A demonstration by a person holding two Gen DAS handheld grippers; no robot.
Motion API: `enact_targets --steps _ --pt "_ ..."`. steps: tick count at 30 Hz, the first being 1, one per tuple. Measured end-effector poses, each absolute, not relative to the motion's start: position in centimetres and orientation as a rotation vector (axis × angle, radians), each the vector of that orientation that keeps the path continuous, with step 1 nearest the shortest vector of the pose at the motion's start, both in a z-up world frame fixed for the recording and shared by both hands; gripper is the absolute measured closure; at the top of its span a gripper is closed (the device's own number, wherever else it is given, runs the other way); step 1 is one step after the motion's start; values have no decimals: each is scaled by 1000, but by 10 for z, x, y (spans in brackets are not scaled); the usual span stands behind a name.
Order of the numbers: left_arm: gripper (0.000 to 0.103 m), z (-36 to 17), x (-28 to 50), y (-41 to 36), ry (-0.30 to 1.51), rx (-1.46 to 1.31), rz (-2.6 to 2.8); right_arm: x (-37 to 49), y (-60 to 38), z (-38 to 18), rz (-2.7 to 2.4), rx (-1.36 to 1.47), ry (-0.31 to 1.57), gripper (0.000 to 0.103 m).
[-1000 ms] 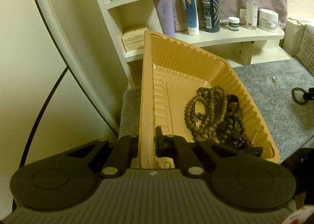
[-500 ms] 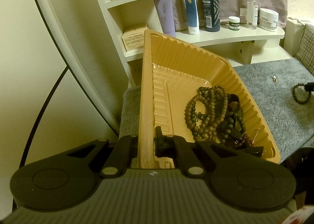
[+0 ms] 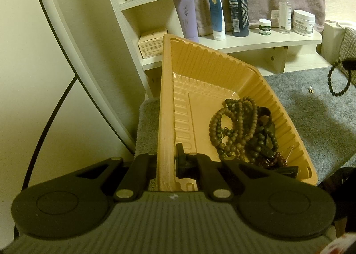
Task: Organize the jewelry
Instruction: 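Carry the bead bracelet into the orange tray and open the right tool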
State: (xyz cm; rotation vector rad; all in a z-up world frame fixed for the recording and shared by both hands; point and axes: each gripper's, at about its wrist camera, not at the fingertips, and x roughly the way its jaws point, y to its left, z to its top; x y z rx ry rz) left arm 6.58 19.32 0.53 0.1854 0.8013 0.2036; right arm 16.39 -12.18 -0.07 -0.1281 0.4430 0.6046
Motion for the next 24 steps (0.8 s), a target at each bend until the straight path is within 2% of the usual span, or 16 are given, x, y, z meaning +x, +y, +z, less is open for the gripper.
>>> enact_targets --steps 12,24 --pt "99 6 66 192 806 185 213 145 -40 39 908 -92 426 96" --pt "99 7 66 192 805 182 213 130 13 28 1039 -144 473 96"
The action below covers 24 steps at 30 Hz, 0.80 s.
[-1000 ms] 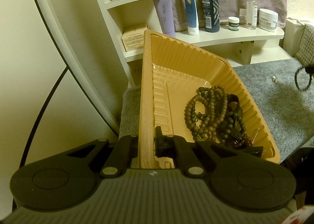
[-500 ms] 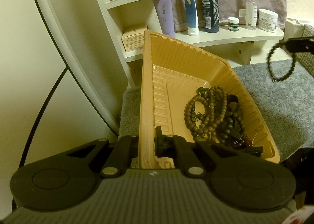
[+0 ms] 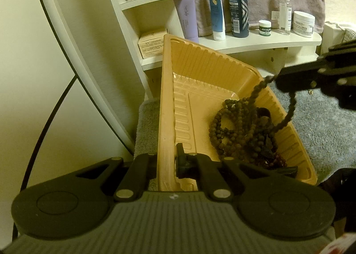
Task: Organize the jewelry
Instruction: 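Carry the bead bracelet into the orange tray and open the right tool, then grasp the small pearl earring on the towel with the right tool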
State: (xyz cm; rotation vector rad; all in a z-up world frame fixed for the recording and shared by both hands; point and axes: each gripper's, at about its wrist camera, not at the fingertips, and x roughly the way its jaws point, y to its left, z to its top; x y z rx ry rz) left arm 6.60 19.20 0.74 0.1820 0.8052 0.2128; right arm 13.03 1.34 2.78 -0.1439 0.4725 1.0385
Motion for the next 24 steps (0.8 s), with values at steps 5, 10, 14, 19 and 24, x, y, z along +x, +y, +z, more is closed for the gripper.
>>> enact_targets --steps 5,10,14,19,24 --pt "99 7 66 192 805 181 213 129 22 22 1057 -153 493 97" --pt "99 8 65 192 805 180 213 130 27 18 1063 -153 511 96" --pt "99 8 65 192 805 179 213 134 26 16 1071 -124 515 96" --pt "99 8 65 192 804 178 213 143 12 22 1043 -40 499 71" --pt "99 8 65 192 803 176 212 159 -20 23 953 41 506 63"
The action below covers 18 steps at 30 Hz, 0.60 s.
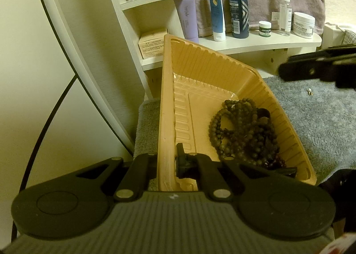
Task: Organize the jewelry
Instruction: 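Grasp the small pearl earring on the towel with the right tool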
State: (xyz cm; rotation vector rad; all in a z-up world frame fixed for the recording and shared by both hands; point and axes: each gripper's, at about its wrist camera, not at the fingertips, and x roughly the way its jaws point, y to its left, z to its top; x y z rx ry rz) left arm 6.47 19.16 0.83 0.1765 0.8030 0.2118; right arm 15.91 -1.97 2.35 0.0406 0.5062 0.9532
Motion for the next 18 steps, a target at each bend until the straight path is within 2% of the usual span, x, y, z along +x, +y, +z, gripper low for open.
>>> enact_targets --steps 18 --pt "99 9 65 192 804 186 211 174 -112 -46 635 26 633 63"
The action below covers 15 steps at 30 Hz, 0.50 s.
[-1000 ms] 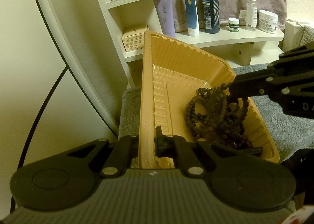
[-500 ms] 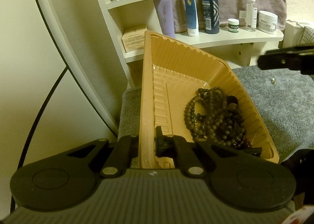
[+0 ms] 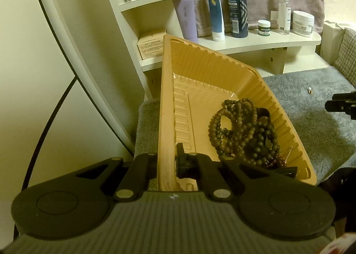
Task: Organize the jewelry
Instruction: 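Grasp the small pearl earring on the towel with the right tool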
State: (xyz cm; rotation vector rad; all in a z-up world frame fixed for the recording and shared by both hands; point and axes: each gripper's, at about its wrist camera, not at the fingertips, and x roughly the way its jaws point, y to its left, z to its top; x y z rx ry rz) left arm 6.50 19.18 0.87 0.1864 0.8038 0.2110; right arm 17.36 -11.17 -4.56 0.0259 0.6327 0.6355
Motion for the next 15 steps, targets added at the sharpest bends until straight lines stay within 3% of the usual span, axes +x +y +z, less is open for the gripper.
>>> enact_targets --steps 15 --pt "99 9 65 192 807 186 213 236 -113 -60 529 -61 641 63"
